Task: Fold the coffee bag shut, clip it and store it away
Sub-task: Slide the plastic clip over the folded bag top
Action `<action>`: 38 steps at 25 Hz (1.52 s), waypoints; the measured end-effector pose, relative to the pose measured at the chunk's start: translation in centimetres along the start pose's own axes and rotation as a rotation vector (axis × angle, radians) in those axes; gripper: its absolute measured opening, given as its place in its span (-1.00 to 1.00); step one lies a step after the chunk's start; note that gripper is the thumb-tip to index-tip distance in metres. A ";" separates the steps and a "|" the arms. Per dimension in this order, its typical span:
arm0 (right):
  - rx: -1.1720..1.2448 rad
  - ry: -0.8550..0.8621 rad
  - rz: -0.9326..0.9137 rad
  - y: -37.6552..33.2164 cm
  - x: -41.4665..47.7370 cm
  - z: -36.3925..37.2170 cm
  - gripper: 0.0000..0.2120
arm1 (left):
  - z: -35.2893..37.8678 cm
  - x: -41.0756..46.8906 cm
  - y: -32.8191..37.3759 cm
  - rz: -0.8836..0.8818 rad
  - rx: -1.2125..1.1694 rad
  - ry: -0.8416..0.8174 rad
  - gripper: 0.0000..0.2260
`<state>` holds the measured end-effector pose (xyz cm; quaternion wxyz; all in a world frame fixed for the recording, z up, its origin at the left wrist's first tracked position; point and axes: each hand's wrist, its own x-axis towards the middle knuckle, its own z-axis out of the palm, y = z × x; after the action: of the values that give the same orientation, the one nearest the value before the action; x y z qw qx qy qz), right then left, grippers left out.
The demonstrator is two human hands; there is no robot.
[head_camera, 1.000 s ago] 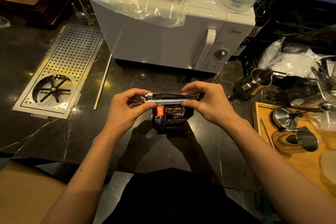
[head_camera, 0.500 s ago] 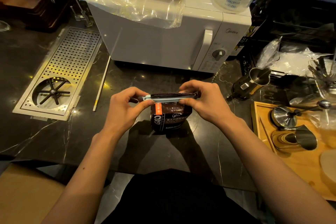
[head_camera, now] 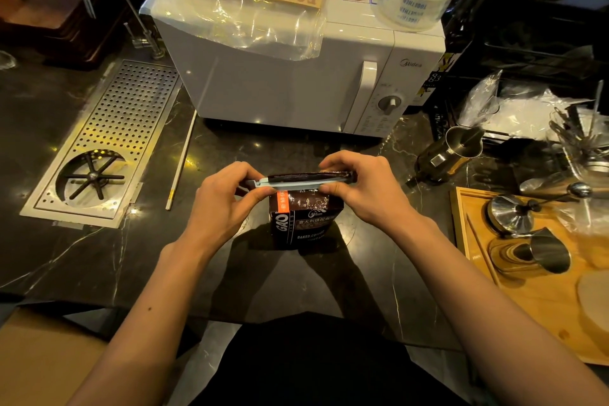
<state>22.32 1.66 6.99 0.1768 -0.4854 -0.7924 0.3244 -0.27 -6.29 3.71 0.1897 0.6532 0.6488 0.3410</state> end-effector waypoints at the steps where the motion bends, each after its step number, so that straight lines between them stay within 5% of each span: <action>1: -0.002 -0.003 0.002 0.0 0.0 0.0 -0.71 | 0.0 0.0 0.0 -0.007 -0.020 0.000 -0.83; 23: -0.051 -0.016 -0.059 0.0 -0.9 -0.2 -0.74 | 0.4 -0.3 0.3 -0.099 -0.208 -0.018 -0.86; 38: -0.093 0.003 -0.103 0.2 -0.8 0.0 -0.75 | -0.4 0.0 -0.4 0.118 0.055 -0.071 -0.66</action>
<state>22.84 0.98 6.82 0.1716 -0.4523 -0.8303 0.2769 -0.80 -6.34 3.72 0.1742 0.7068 0.6113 0.3105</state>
